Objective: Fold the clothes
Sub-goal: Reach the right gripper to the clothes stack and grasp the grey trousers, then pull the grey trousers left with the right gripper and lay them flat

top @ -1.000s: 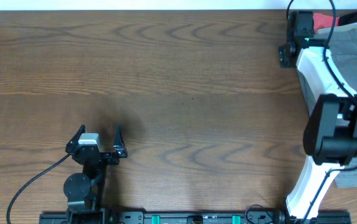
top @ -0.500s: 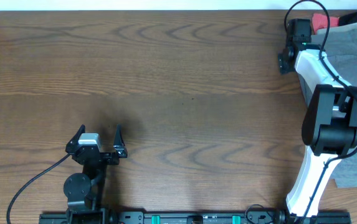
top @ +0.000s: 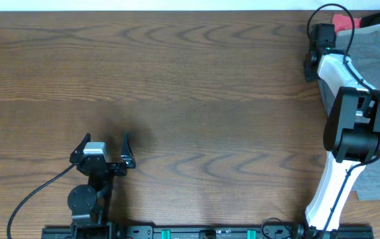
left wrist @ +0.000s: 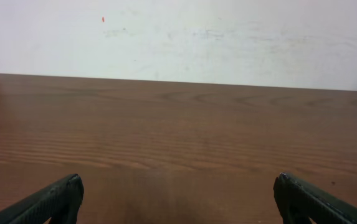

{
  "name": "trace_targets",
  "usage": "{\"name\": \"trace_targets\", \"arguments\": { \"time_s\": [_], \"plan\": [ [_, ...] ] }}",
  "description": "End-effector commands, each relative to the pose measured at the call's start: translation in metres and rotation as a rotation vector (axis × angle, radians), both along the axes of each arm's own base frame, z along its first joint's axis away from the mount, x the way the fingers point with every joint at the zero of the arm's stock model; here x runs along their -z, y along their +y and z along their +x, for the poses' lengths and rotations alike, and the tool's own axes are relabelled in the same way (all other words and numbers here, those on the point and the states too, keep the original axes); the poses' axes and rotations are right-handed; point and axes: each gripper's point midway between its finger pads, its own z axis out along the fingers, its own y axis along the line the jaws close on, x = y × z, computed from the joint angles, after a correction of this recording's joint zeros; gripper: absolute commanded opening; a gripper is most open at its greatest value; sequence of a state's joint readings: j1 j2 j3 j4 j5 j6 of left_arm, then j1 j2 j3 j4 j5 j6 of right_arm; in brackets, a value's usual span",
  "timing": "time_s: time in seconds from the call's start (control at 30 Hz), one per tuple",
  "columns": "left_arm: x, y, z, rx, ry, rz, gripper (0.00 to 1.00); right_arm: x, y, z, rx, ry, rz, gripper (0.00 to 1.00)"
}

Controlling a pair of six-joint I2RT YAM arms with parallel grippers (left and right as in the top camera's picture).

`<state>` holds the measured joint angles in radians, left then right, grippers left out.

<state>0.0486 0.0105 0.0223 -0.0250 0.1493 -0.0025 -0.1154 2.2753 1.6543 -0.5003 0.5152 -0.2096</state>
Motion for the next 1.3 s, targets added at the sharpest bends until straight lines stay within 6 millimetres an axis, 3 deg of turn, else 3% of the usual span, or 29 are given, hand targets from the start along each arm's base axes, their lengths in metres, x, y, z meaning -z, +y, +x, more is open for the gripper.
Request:
{"name": "trace_targets", "arguments": {
  "time_s": [0.0,0.2,0.23,0.47,0.63,0.83,0.9,1.0,1.13,1.27],
  "plan": [
    [0.016,-0.002,-0.001,0.011,0.045,0.0,0.98,0.004,-0.007,0.0,0.015,0.005,0.002,0.56],
    [0.016,-0.002,-0.001,0.011,0.045,0.0,0.98,0.001,-0.009,-0.002,0.06,-0.017,-0.003,0.04],
    [0.016,-0.002,-0.001,0.011,0.045,0.0,0.98,-0.002,-0.012,-0.002,0.098,-0.042,-0.012,0.01],
    [0.016,-0.002,-0.001,0.011,0.045,0.0,0.98,-0.044,-0.019,0.0,0.227,-0.184,-0.034,0.01],
    [0.016,-0.002,-0.001,0.011,0.045,0.0,0.98,-0.099,-0.018,0.001,0.278,-0.329,-0.005,0.01],
    [0.016,-0.002,-0.001,0.011,0.045,0.0,0.98,-0.162,0.004,-0.001,0.235,-0.437,0.008,0.01],
    [0.016,-0.002,-0.001,0.011,0.045,0.0,0.98,-0.177,0.021,0.0,0.192,-0.463,0.048,0.01],
    [0.016,-0.002,-0.001,0.011,0.045,0.0,0.98,-0.191,0.064,0.006,0.082,-0.484,0.158,0.01],
    [0.016,-0.002,-0.001,0.011,0.045,0.0,0.98,-0.198,0.14,0.009,-0.091,-0.469,0.296,0.01],
    [0.016,-0.002,-0.001,0.011,0.045,0.0,0.98,-0.191,0.225,0.004,-0.255,-0.425,0.423,0.01]
  ]
}}
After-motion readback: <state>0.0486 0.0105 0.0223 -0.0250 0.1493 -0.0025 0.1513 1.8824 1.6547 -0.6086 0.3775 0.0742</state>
